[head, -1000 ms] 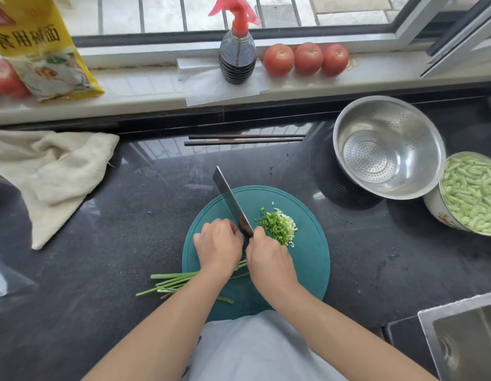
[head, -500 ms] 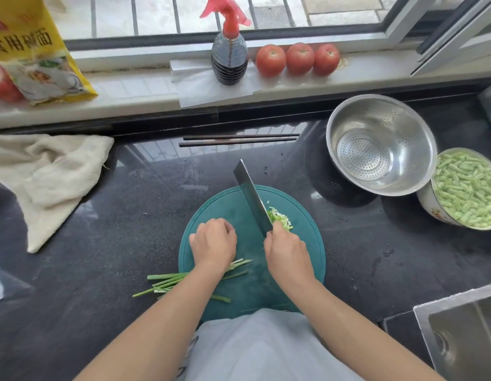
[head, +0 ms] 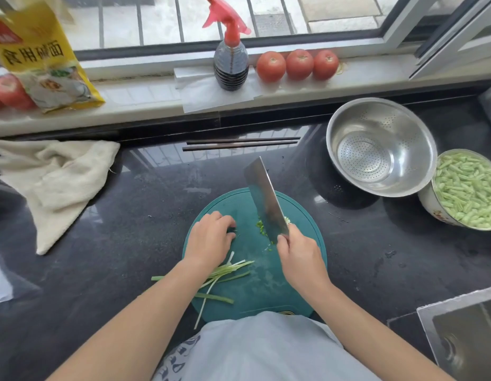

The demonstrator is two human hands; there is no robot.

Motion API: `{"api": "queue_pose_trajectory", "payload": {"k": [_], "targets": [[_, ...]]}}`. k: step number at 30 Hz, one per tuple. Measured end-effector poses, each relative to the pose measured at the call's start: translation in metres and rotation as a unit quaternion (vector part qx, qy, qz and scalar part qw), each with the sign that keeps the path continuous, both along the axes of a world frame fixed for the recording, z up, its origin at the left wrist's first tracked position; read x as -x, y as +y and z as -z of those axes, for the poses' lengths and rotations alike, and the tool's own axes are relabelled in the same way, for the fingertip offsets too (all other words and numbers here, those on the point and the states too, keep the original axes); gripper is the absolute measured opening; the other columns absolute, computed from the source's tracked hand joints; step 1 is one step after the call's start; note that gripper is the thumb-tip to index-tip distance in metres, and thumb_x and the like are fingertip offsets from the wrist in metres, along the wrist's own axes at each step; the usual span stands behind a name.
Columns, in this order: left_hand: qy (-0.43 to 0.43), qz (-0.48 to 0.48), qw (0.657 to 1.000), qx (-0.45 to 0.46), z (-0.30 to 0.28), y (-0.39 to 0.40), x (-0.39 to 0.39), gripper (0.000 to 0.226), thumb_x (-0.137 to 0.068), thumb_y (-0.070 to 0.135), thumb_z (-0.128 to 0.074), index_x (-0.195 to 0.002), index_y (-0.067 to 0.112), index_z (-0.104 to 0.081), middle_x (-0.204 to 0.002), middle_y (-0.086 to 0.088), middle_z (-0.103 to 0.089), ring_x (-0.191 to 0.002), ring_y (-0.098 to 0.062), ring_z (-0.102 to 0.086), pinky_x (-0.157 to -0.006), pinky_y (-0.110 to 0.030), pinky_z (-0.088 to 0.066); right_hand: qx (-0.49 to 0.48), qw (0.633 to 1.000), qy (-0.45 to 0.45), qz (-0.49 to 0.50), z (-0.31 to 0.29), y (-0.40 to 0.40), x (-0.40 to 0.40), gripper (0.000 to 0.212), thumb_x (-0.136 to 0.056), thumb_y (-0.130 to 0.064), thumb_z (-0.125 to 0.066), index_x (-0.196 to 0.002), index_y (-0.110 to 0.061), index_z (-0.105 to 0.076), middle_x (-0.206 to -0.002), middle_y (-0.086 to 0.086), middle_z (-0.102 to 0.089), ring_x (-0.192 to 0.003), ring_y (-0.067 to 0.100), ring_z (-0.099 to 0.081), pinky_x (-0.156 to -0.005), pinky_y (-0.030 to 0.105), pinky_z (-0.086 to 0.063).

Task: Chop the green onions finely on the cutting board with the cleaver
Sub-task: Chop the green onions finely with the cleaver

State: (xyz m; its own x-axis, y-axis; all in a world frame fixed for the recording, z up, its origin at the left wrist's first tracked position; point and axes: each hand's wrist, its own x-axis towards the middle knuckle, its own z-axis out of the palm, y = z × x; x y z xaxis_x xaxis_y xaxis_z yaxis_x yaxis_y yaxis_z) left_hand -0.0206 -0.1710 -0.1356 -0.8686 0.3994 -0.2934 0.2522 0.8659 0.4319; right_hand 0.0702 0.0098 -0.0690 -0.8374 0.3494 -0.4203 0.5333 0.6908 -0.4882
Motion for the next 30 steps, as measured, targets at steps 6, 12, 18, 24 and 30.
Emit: {"api": "queue_pose_trajectory", "payload": {"k": [6,12,18,24,30], "targets": [[0.032,0.097,0.992,0.07,0.004,0.014,0.01,0.008,-0.095,0.018,-0.06,-0.096,0.02,-0.067,-0.098,-0.001,-0.059,-0.093,-0.028,-0.057,-0.074,-0.039,-0.042,-0.006,1.0,0.004,0.0,-0.002,0.004,0.0,0.02,-0.102,-0.026,-0.04,-0.084,-0.02,-0.036,-0.062,-0.001,-0.048,-0.057,0.019,-0.045,-0.057,0.042,-0.036],[-0.006,0.037,0.998,0.054,-0.01,0.004,0.032,0.01,-0.099,0.023,-0.051,-0.098,0.018,-0.06,-0.103,-0.004,-0.059,-0.096,-0.03,-0.059,-0.079,-0.04,-0.045,0.008,1.0,-0.007,0.009,-0.002,0.005,-0.004,0.027,-0.103,-0.025,-0.04,-0.078,-0.025,-0.033,-0.062,-0.002,-0.049,-0.054,0.017,-0.044,-0.053,0.038,-0.034],[-0.044,-0.061,0.997,-0.003,-0.016,-0.014,0.053,0.012,-0.097,0.025,-0.062,-0.087,0.019,-0.061,-0.091,-0.001,-0.066,-0.086,-0.025,-0.061,-0.073,-0.036,-0.047,0.012,1.0,-0.017,0.012,-0.006,0.003,-0.006,0.023,-0.103,-0.026,-0.039,-0.081,-0.02,-0.039,-0.065,-0.001,-0.051,-0.055,0.017,-0.047,-0.053,0.038,-0.037],[-0.065,-0.054,0.996,-0.028,-0.018,-0.024,0.053,0.026,-0.1,0.01,-0.054,-0.112,0.019,-0.076,-0.119,-0.001,-0.072,-0.113,-0.024,-0.064,-0.1,-0.038,-0.05,0.002,1.0,-0.016,0.013,-0.011,0.004,-0.008,0.035,-0.103,-0.025,-0.039,-0.071,-0.028,-0.027,-0.064,-0.001,-0.05,-0.055,0.016,-0.045,-0.049,0.035,-0.033],[-0.076,-0.101,0.989,-0.071,-0.032,-0.036,0.05,0.029,-0.101,0.014,-0.053,-0.117,0.023,-0.075,-0.118,0.003,-0.072,-0.112,-0.02,-0.062,-0.093,-0.03,-0.047,0.0,1.0,-0.017,0.014,-0.014,0.003,-0.014,0.024,-0.104,-0.027,-0.039,-0.08,-0.022,-0.039,-0.069,0.0,-0.053,-0.058,0.017,-0.049,-0.053,0.038,-0.038]]}}
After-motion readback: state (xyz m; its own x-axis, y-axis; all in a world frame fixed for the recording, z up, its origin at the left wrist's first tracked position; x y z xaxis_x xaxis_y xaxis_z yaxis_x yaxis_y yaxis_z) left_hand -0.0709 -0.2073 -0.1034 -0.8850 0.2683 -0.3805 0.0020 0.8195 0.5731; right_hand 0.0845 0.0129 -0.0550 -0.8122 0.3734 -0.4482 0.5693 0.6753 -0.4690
